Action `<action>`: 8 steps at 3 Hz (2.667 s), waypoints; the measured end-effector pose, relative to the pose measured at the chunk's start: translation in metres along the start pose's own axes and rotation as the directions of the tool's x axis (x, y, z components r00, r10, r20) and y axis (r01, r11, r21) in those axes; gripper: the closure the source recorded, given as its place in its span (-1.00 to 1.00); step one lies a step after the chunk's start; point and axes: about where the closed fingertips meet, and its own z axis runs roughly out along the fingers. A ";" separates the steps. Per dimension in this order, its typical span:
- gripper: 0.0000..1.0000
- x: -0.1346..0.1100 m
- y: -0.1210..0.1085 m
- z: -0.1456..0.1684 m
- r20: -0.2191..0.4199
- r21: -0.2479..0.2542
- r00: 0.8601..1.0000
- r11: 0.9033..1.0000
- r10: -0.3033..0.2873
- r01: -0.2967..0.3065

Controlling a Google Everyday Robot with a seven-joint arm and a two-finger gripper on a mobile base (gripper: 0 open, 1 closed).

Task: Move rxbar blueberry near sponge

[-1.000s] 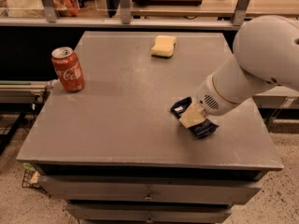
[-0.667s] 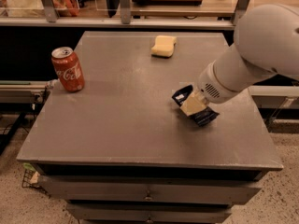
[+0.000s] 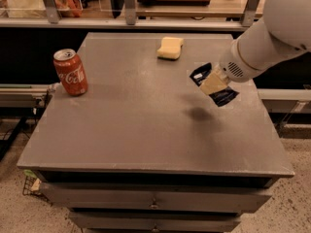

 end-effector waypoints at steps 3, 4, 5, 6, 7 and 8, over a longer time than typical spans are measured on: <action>1.00 -0.052 -0.062 0.047 0.132 0.006 0.991 1.000 0.008 -0.009; 1.00 -0.076 -0.084 0.076 0.167 -0.019 0.986 1.000 0.028 -0.025; 0.66 -0.086 -0.098 0.100 0.163 -0.043 0.985 0.998 0.052 -0.045; 0.17 -0.088 -0.103 0.115 0.144 -0.059 0.987 0.996 0.069 -0.061; -0.45 -0.082 -0.108 0.120 0.136 -0.065 0.986 0.994 0.094 -0.085; -0.90 -0.079 -0.110 0.120 0.140 -0.064 0.985 0.993 0.103 -0.095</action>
Offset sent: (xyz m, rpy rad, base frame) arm 0.1016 0.0062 -0.0001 0.0982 -0.1312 0.0068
